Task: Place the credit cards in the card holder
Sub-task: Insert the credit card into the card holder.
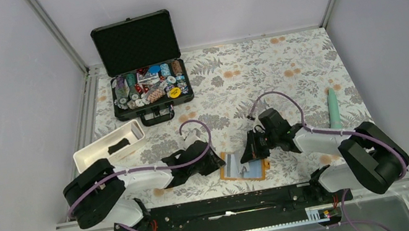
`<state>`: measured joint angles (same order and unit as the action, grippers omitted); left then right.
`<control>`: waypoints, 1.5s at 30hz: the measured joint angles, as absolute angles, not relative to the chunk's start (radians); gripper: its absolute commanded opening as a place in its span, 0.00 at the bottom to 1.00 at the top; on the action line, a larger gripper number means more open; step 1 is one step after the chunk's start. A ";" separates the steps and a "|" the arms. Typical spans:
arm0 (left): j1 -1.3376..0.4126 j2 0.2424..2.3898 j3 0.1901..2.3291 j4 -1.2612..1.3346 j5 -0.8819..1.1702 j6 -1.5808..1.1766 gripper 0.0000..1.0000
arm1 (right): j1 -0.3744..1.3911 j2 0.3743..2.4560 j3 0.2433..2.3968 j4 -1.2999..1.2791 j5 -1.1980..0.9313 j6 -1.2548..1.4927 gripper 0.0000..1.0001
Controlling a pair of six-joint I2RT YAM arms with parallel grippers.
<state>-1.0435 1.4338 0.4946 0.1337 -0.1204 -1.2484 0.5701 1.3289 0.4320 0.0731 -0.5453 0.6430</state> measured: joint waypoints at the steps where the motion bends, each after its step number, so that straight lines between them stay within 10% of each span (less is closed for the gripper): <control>1: -1.043 1.436 0.495 0.137 -0.121 -1.248 0.23 | 0.570 1.329 0.430 0.076 -0.547 0.648 0.00; 12: -1.041 1.451 0.495 0.145 -0.121 -1.246 0.00 | 0.569 1.304 0.361 0.176 -0.543 0.756 0.00; 45: -1.047 1.452 0.463 0.204 -0.128 -1.282 0.00 | 0.569 1.182 0.197 0.310 -0.498 0.960 0.00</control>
